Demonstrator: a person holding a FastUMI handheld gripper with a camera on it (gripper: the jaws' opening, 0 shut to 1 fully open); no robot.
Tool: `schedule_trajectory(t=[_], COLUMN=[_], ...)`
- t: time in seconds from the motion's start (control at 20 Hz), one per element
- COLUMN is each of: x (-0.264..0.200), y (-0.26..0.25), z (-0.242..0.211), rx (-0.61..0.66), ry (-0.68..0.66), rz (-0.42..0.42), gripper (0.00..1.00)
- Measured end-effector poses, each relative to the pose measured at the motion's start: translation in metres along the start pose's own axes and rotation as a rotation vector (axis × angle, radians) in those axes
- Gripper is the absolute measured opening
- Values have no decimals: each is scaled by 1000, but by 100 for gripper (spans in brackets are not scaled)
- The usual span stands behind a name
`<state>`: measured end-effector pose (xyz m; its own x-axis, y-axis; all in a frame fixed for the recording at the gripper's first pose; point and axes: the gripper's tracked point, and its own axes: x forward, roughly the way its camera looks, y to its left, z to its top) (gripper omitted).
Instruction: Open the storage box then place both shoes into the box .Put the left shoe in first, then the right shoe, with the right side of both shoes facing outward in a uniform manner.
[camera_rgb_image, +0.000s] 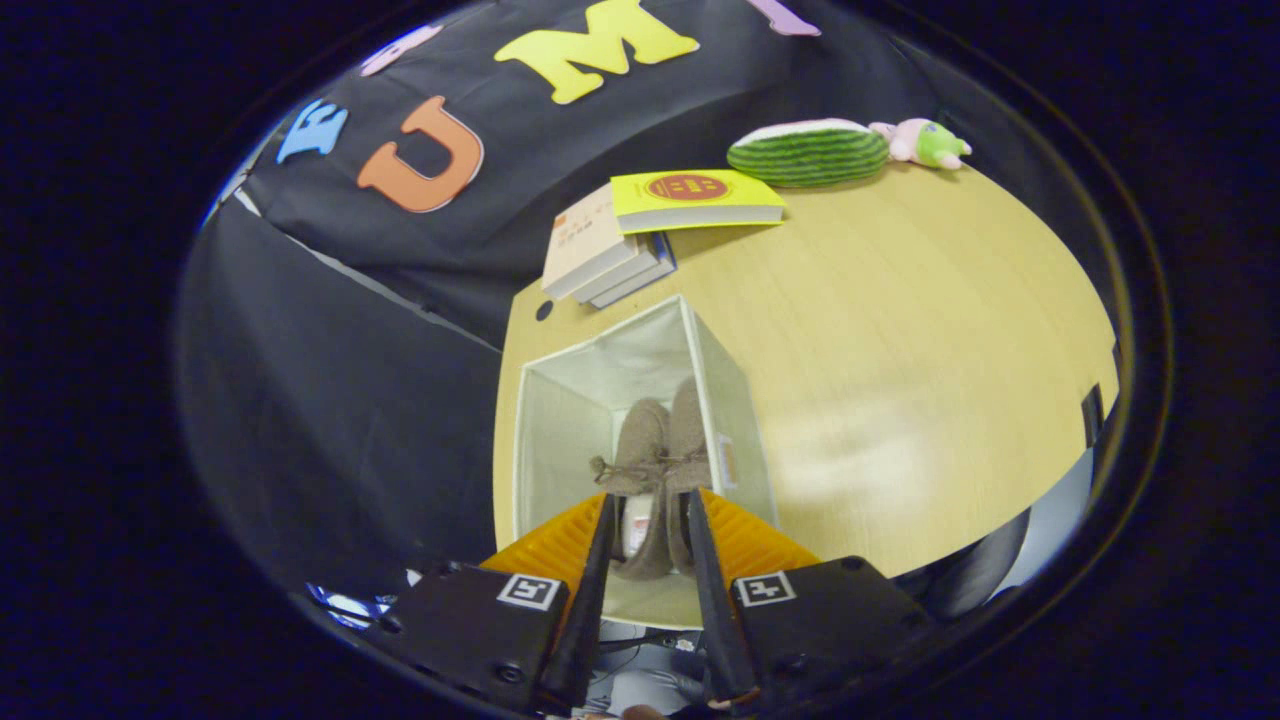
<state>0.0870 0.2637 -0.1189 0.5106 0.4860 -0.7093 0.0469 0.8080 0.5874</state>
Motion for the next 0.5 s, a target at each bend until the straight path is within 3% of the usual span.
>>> schedule_trajectory(t=[0.15, 0.2, 0.5], x=[-14, -20, -91], y=[3, 0, -10], z=[20, 29, 80], rx=[-104, -143, -319], ry=[-113, -166, -543], rz=[15, -8, -78], gripper=[83, 88, 88])
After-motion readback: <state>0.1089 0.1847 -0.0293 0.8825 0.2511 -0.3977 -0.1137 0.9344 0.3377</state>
